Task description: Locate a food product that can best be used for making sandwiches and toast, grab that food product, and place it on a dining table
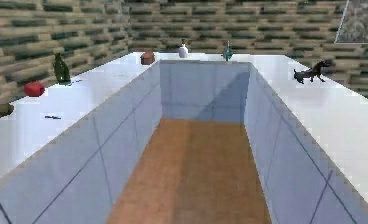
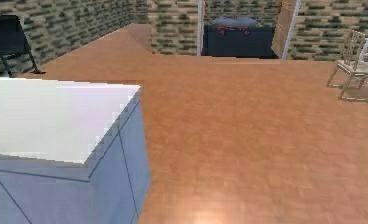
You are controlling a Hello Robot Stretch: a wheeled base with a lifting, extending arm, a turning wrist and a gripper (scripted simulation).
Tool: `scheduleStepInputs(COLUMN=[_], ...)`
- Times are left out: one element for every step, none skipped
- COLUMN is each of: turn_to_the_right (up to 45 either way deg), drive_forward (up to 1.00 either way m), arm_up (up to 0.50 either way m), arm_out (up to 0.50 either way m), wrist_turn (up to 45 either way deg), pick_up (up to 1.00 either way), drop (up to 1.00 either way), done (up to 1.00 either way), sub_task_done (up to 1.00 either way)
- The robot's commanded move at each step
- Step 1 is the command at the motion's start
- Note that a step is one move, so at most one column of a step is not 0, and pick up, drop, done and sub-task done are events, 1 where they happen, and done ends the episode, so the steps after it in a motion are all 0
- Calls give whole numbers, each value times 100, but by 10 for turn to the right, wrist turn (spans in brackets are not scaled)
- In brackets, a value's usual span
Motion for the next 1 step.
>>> scheduleStepInputs(turn_to_the_right=[0], drive_forward=[100], arm_up=[0], arm_out=[0], wrist_turn=[0], pick_up=[0], drop=[0], done=[0], sub_task_done=[0])
